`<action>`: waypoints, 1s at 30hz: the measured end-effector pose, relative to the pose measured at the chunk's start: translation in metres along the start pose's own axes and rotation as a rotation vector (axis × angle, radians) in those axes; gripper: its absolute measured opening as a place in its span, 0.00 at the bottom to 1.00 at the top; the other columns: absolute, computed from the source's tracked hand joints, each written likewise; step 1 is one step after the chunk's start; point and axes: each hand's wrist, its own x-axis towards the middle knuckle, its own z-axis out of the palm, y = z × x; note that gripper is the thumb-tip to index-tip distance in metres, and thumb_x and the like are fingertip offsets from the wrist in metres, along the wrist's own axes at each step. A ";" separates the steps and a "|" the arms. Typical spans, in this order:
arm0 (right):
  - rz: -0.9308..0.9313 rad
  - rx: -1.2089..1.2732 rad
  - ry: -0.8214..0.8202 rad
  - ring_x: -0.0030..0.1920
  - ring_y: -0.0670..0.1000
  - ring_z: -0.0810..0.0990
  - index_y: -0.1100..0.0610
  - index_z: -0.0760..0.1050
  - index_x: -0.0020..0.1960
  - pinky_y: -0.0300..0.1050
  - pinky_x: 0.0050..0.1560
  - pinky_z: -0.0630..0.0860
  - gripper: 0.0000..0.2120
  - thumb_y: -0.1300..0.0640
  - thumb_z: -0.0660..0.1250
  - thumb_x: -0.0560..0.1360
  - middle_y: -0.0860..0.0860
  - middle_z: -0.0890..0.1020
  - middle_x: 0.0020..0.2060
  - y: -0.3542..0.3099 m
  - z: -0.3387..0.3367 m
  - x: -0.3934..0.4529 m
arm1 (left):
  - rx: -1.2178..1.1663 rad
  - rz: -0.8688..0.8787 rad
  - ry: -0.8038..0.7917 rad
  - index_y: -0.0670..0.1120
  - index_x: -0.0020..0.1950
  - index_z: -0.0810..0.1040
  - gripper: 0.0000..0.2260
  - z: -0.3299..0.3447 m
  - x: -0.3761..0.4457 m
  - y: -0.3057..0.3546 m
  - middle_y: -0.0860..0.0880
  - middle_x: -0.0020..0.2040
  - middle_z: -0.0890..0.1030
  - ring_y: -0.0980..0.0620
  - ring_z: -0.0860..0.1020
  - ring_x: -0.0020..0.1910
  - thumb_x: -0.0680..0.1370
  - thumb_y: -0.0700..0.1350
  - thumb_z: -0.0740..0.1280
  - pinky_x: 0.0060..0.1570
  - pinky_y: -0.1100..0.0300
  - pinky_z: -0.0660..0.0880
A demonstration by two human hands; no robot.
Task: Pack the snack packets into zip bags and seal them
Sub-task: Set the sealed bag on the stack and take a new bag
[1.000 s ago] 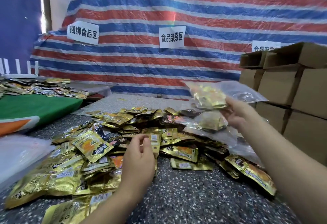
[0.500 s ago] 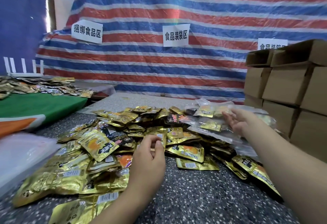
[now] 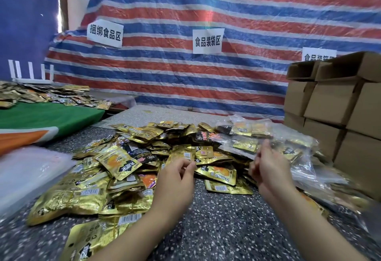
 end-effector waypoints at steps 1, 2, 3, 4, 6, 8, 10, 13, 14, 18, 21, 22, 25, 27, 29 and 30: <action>0.009 -0.027 -0.049 0.25 0.47 0.67 0.58 0.70 0.41 0.44 0.30 0.66 0.20 0.45 0.57 0.83 0.47 0.70 0.23 0.008 0.003 -0.010 | 0.011 0.010 -0.010 0.51 0.39 0.78 0.13 -0.001 0.000 0.000 0.56 0.27 0.75 0.60 0.69 0.25 0.82 0.50 0.63 0.26 0.65 0.65; 0.014 -0.060 -0.095 0.24 0.47 0.66 0.57 0.68 0.38 0.44 0.30 0.66 0.21 0.43 0.56 0.83 0.47 0.69 0.22 0.015 0.006 -0.019 | 0.023 0.021 -0.016 0.50 0.36 0.78 0.17 -0.002 0.000 0.001 0.56 0.25 0.73 0.60 0.68 0.24 0.82 0.54 0.61 0.25 0.63 0.64; 0.013 -0.090 -0.139 0.23 0.48 0.66 0.57 0.68 0.37 0.44 0.29 0.66 0.23 0.43 0.55 0.83 0.48 0.68 0.22 0.023 0.008 -0.025 | 0.030 0.036 -0.021 0.48 0.33 0.75 0.21 -0.003 0.000 0.002 0.56 0.23 0.72 0.60 0.67 0.23 0.81 0.57 0.59 0.25 0.62 0.64; 0.011 -0.115 -0.176 0.23 0.48 0.67 0.56 0.68 0.36 0.43 0.28 0.66 0.23 0.43 0.55 0.83 0.48 0.68 0.22 0.030 0.010 -0.029 | 0.028 0.046 -0.024 0.48 0.29 0.72 0.24 -0.004 0.000 0.003 0.56 0.22 0.71 0.60 0.67 0.22 0.80 0.60 0.57 0.26 0.61 0.64; 0.011 -0.147 -0.218 0.24 0.47 0.70 0.57 0.70 0.37 0.40 0.27 0.68 0.21 0.46 0.57 0.83 0.49 0.71 0.24 0.041 0.012 -0.033 | 0.019 0.036 -0.017 0.50 0.24 0.63 0.27 -0.005 0.000 0.003 0.56 0.19 0.66 0.59 0.64 0.20 0.79 0.62 0.55 0.29 0.62 0.66; 0.027 -0.136 -0.248 0.27 0.46 0.73 0.60 0.73 0.42 0.40 0.28 0.69 0.15 0.52 0.59 0.83 0.50 0.76 0.29 0.048 0.011 -0.033 | 0.018 0.003 -0.015 0.50 0.23 0.62 0.28 -0.004 0.001 0.002 0.56 0.19 0.64 0.58 0.62 0.20 0.80 0.61 0.55 0.30 0.63 0.64; 0.055 -0.088 -0.270 0.29 0.46 0.75 0.61 0.75 0.48 0.40 0.28 0.70 0.09 0.57 0.61 0.83 0.52 0.77 0.34 0.051 0.008 -0.030 | 0.077 -0.011 0.019 0.50 0.25 0.63 0.26 -0.004 0.001 0.001 0.56 0.20 0.66 0.58 0.64 0.21 0.81 0.60 0.54 0.25 0.65 0.58; 0.077 -0.079 -0.278 0.26 0.46 0.73 0.61 0.74 0.47 0.38 0.25 0.68 0.10 0.56 0.61 0.82 0.50 0.76 0.29 0.051 0.000 -0.024 | 0.220 -0.039 0.043 0.47 0.36 0.72 0.18 -0.009 0.010 0.002 0.54 0.30 0.74 0.57 0.70 0.29 0.83 0.53 0.57 0.28 0.60 0.61; 0.081 -0.078 -0.291 0.25 0.46 0.72 0.61 0.73 0.46 0.38 0.25 0.67 0.11 0.55 0.61 0.82 0.49 0.75 0.27 0.050 -0.003 -0.024 | 0.263 -0.062 0.018 0.47 0.41 0.74 0.14 -0.012 0.014 0.004 0.53 0.34 0.76 0.56 0.72 0.31 0.83 0.51 0.59 0.29 0.59 0.63; 0.116 -0.043 -0.335 0.24 0.47 0.72 0.60 0.73 0.47 0.38 0.24 0.67 0.12 0.52 0.60 0.82 0.49 0.72 0.25 0.049 -0.010 -0.024 | 0.463 -0.042 -0.104 0.45 0.40 0.80 0.19 -0.030 0.026 0.007 0.52 0.27 0.74 0.56 0.68 0.23 0.83 0.53 0.60 0.26 0.60 0.62; 0.142 -0.048 -0.342 0.24 0.48 0.73 0.59 0.71 0.44 0.40 0.25 0.68 0.17 0.46 0.59 0.81 0.49 0.70 0.23 0.048 -0.008 -0.028 | 0.416 -0.097 -0.106 0.43 0.28 0.73 0.31 -0.054 0.031 0.007 0.53 0.20 0.70 0.54 0.68 0.19 0.81 0.62 0.53 0.27 0.61 0.67; 0.146 -0.063 -0.345 0.24 0.49 0.73 0.59 0.70 0.42 0.41 0.26 0.68 0.19 0.43 0.59 0.80 0.49 0.70 0.22 0.048 -0.006 -0.030 | 0.407 -0.099 -0.062 0.43 0.26 0.72 0.33 -0.066 0.035 0.006 0.52 0.20 0.71 0.52 0.70 0.19 0.81 0.64 0.51 0.28 0.60 0.67; 0.156 -0.087 -0.357 0.24 0.50 0.74 0.58 0.69 0.38 0.42 0.27 0.71 0.24 0.38 0.58 0.77 0.49 0.70 0.21 0.050 -0.001 -0.036 | 0.591 -0.080 0.098 0.39 0.34 0.78 0.33 -0.114 0.049 -0.008 0.43 0.29 0.80 0.42 0.80 0.30 0.82 0.63 0.50 0.32 0.55 0.72; 0.152 -0.101 -0.387 0.24 0.49 0.75 0.59 0.70 0.38 0.40 0.26 0.71 0.22 0.41 0.58 0.80 0.50 0.72 0.22 0.053 0.002 -0.039 | 0.762 -0.102 0.158 0.41 0.39 0.78 0.27 -0.150 0.057 -0.026 0.41 0.34 0.81 0.41 0.79 0.34 0.83 0.60 0.53 0.35 0.54 0.75; 0.128 -0.122 -0.434 0.27 0.48 0.77 0.60 0.72 0.40 0.38 0.27 0.71 0.18 0.47 0.60 0.82 0.50 0.77 0.25 0.055 0.004 -0.041 | 0.970 -0.192 0.162 0.41 0.45 0.78 0.23 -0.180 0.063 -0.046 0.40 0.45 0.81 0.41 0.79 0.43 0.83 0.57 0.55 0.41 0.48 0.77; 0.116 -0.130 -0.455 0.29 0.47 0.78 0.62 0.73 0.43 0.38 0.28 0.73 0.15 0.51 0.60 0.82 0.50 0.79 0.27 0.055 0.005 -0.041 | 1.079 -0.269 0.153 0.39 0.50 0.77 0.23 -0.190 0.063 -0.056 0.38 0.55 0.80 0.39 0.78 0.50 0.83 0.57 0.55 0.46 0.47 0.77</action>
